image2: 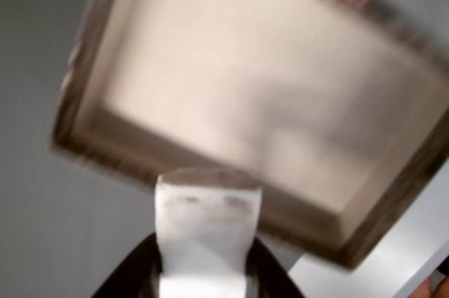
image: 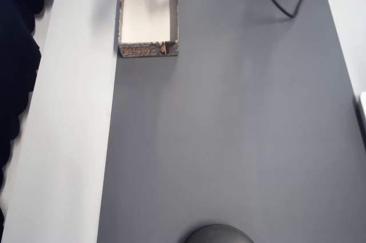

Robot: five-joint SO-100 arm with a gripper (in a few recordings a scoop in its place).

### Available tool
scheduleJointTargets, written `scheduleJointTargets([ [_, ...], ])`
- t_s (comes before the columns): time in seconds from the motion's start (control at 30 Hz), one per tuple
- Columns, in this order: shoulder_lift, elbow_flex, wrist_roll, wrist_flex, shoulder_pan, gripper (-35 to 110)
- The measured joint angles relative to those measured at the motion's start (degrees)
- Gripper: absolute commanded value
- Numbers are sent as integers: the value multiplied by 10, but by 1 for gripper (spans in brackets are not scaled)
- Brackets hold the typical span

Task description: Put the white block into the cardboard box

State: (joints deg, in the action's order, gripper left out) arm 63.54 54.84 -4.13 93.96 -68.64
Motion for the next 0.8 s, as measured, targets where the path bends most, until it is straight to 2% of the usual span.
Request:
scheduleJointTargets([
  [0.37,-153,-184,-26,15,-16,-2],
  [0.8,-166,-206,-44,16,-16,-2],
])
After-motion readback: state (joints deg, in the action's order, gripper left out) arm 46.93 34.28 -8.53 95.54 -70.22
